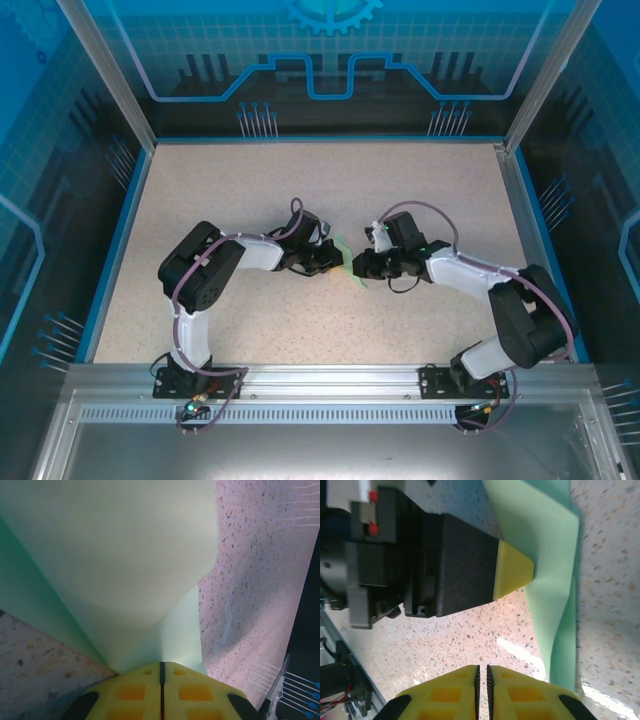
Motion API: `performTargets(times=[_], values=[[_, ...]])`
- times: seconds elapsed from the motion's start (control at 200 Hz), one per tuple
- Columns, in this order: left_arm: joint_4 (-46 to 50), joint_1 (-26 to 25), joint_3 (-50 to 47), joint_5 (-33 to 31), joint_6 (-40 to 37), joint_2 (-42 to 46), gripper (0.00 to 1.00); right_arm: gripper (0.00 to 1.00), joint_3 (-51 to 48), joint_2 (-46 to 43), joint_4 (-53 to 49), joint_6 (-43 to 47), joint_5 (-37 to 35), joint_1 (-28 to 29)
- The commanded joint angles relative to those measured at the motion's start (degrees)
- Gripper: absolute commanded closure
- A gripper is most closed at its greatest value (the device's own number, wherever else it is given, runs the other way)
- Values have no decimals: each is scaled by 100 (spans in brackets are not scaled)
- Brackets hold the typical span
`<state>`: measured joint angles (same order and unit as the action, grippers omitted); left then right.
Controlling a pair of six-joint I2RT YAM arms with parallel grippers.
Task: Fold a paper plane with a square sheet of paper (pick it up from the middle)
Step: Fold the wing for the fifth time at the center of the table.
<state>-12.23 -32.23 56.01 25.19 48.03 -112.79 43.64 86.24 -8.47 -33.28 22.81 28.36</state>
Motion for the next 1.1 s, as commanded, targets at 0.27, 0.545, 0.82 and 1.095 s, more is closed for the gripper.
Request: performTargets(times=[0.27, 0.545, 0.82, 1.095], values=[[456, -20, 11, -322, 9, -260, 90, 91, 954, 988, -981, 158, -816, 401], [637, -18, 134, -325, 19, -295, 89, 91, 1281, 1294, -1374, 291, -1206, 589], [904, -18, 266, -383, -13, -305, 89, 91, 1459, 1517, -1713, 356, -1636, 653], [1029, -19, 329, -436, -63, -322, 89, 92, 1368, 1481, -1761, 366, -1666, 636]])
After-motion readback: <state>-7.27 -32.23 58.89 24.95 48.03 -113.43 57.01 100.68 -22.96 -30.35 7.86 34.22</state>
